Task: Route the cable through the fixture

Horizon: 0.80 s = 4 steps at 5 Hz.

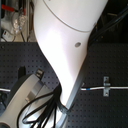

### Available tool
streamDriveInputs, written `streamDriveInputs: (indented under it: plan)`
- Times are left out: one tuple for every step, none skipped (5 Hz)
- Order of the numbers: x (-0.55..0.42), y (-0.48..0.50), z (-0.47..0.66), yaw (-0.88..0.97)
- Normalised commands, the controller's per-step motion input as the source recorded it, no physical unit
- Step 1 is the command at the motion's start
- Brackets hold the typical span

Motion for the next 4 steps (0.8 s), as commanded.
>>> streamDriveInputs:
  plan:
    - [0.008, -0.018, 0.0, 0.0]
    - [-0.09, 0.093, 0.75, -0.09]
    - [-0.025, 0.054, 0.04, 0.15]
    - [-0.004, -0.001, 0.16, 0.0]
